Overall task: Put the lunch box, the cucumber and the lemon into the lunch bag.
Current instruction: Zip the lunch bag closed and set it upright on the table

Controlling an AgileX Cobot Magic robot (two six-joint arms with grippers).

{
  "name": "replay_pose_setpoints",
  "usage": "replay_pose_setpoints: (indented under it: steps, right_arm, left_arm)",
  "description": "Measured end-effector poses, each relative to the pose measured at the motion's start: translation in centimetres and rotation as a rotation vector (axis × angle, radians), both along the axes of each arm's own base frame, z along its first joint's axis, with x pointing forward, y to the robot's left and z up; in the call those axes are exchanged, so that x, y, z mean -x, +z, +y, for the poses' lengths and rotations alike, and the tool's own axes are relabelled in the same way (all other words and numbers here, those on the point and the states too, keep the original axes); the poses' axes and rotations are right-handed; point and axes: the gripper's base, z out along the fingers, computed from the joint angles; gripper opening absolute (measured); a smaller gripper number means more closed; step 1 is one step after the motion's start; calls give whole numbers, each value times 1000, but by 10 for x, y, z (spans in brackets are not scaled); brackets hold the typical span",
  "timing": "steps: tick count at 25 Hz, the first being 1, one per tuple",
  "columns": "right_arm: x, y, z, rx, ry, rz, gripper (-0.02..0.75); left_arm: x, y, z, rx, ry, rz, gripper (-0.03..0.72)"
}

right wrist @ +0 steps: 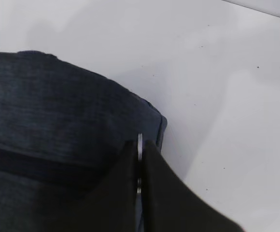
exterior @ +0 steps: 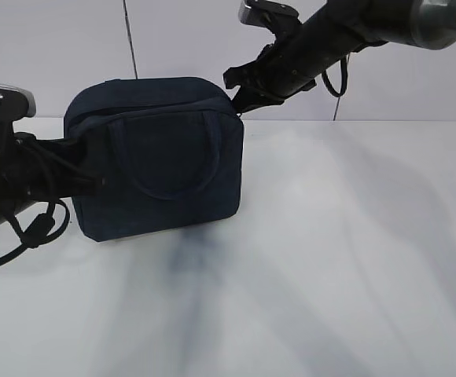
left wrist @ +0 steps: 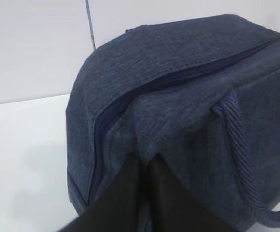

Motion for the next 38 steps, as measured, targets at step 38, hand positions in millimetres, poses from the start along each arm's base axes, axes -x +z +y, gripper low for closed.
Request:
replay_pose_setpoints:
  steps: [38]
  right_arm:
    - [-11, -24, -13, -248, -28, 179, 20]
  left_arm:
    - [0, 0, 0, 3, 4, 1, 5]
